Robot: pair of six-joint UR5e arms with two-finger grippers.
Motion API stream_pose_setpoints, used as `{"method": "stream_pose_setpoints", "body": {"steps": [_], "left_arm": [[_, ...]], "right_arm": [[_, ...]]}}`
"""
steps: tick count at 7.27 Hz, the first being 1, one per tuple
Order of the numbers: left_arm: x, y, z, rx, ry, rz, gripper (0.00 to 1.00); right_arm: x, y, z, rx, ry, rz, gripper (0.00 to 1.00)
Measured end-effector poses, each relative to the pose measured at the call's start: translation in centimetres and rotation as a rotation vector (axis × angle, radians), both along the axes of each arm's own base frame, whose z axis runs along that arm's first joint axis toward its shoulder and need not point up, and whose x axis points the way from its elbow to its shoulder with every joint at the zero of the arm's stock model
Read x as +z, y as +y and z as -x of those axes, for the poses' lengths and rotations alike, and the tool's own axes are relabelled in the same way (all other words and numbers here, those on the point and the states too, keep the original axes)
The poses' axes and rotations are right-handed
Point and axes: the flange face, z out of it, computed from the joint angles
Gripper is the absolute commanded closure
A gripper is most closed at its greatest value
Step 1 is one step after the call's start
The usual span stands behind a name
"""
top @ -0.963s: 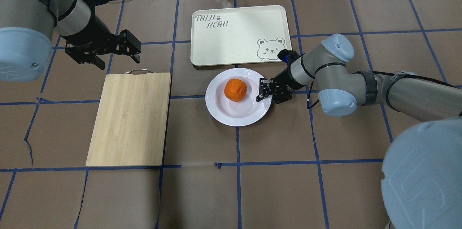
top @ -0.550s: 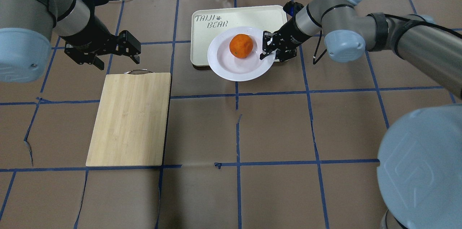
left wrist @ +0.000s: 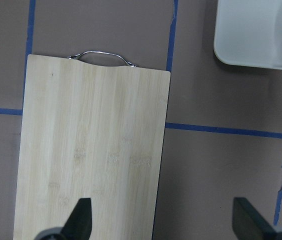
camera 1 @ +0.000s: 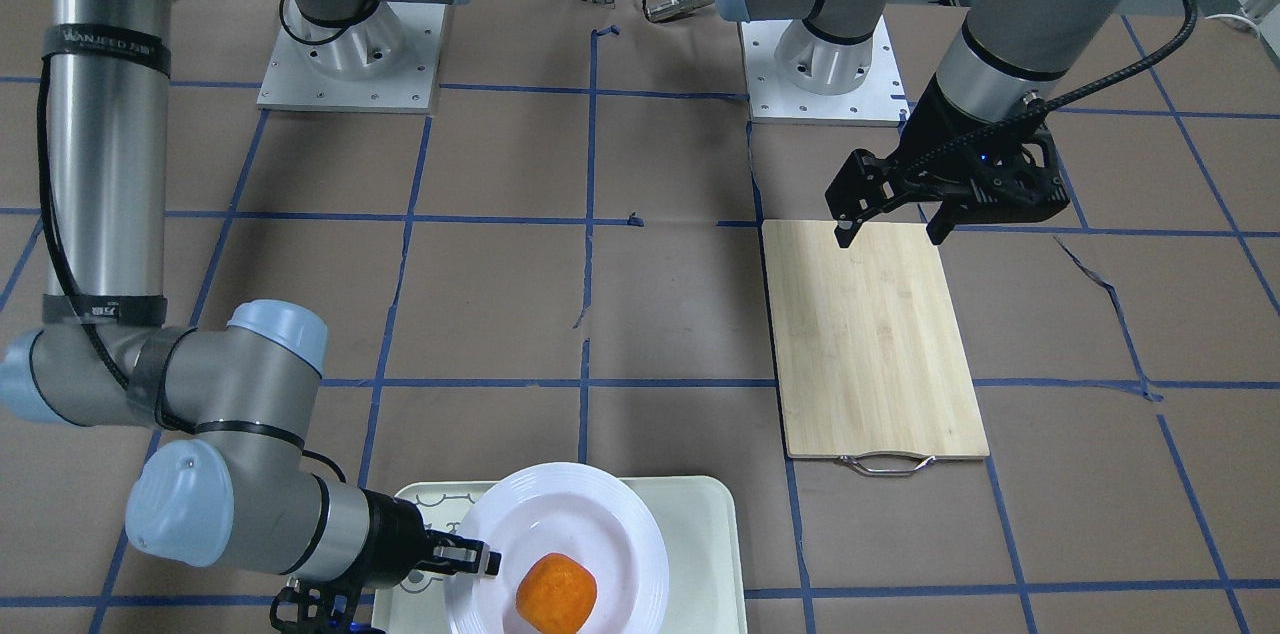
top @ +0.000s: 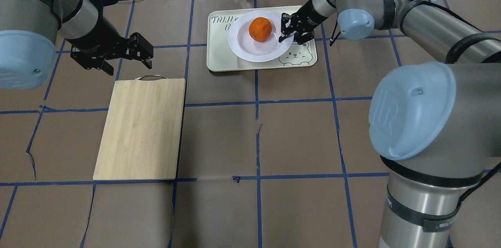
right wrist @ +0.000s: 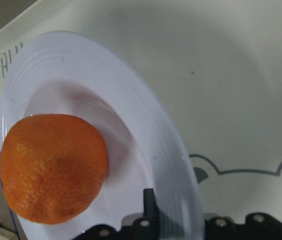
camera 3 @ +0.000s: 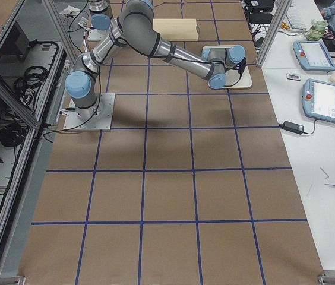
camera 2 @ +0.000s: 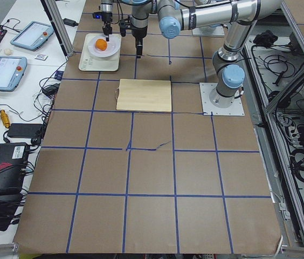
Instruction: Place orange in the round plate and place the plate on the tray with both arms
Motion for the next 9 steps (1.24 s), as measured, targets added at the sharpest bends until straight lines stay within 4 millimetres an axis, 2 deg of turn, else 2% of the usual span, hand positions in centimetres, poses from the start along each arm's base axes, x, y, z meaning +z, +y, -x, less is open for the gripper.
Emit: {"method": "stream_pose_setpoints", "body": {"steps": [1,3,4,5,6,7,9], "left_arm": [[0.0,0.0,0.0,0.0,-0.001,-0.001,0.0],[-0.1,0.0,0.0,0.0,-0.004,-0.003,0.0],[-0.1,0.0,0.0,0.0,-0.005,-0.004,0.0],[-0.2,0.0,0.0,0.0,-0.005,-0.005,0.0],[-0.2,0.0,0.0,0.0,-0.005,-0.006,0.0],[-0.2,0.0,0.0,0.0,-0.005,-0.006,0.0],[-0.2,0.0,-0.1,0.0,-0.005,-0.006,0.0]], "right_arm": [[-0.6,-0.5,0.0,-0.001,0.002,-0.002,0.01],[-0.2,-1.0,0.3,-0.01,0.028,0.025,0.0],[1.3,-1.4,0.7,-0.016,0.072,0.052,0.0],[4.0,-1.6,1.3,-0.01,0.135,0.073,0.0],[7.7,-1.3,2.1,0.018,0.225,0.09,0.0],[12.2,0.0,3.0,0.054,0.33,0.093,0.0],[21.4,5.8,3.9,0.14,0.486,0.048,0.0]]}}
